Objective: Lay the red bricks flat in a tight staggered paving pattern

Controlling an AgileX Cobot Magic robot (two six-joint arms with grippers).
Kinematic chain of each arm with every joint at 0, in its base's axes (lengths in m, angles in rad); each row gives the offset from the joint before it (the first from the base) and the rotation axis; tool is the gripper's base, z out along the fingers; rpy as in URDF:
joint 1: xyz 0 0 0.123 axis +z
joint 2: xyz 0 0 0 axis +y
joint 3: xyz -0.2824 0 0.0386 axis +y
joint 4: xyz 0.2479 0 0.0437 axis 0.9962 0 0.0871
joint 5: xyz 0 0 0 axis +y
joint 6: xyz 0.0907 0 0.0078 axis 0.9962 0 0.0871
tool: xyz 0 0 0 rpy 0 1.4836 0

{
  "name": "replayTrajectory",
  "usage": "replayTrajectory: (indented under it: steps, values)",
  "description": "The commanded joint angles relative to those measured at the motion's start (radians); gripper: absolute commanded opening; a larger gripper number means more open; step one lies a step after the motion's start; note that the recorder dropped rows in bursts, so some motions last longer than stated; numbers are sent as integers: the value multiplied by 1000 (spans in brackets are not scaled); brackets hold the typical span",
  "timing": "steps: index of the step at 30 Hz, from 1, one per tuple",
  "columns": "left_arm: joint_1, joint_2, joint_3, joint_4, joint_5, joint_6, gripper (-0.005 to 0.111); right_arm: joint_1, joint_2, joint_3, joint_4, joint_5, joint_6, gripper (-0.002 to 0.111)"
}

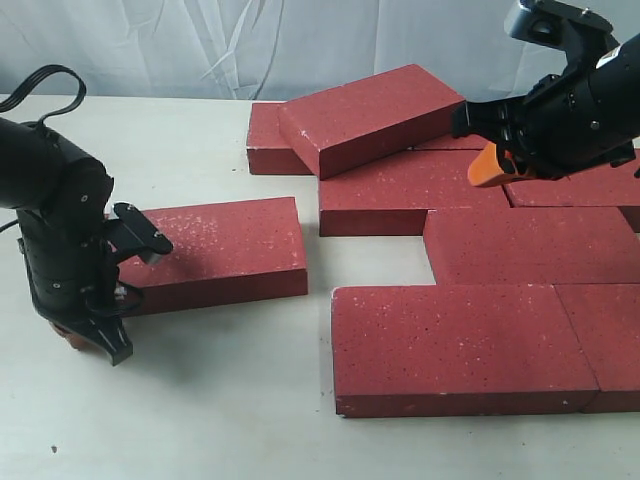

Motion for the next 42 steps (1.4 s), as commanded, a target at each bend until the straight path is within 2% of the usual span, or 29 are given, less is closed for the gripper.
replayTrajectory:
  steps: [1, 5, 11, 17, 23, 30, 36, 39, 42]
  values:
    - [-3, -1, 2, 73, -12, -77, 0, -2, 0, -4, -1, -3, -8, -1]
    - [-3, -1, 2, 140, -5, -152, 0, -2, 0, -4, -1, -3, -10, -1]
    - [-3, -1, 2, 173, -8, -175, 0, -2, 0, -4, -1, -3, -10, -1]
    - [-3, -1, 2, 291, -31, -323, 0, -2, 0, -4, -1, -3, -10, -1]
    - [-1, -1, 2, 311, -69, -331, 0, -2, 0, -4, -1, -3, -10, -1]
    - [-1, -3, -6, 493, -17, -557, 0, -2, 0, -4, -1, -3, -10, -1]
    - [-3, -59, -94, 459, 75, -608, 0, -2, 0, -4, -1, -3, -10, -1]
    - [-3, -113, -118, 384, 2, -608, 0, -2, 0, -4, -1, -3, -10, -1]
    - [-3, -158, -125, 257, -154, -608, 0, -2, 0, -4, -1, -7, -10, -1]
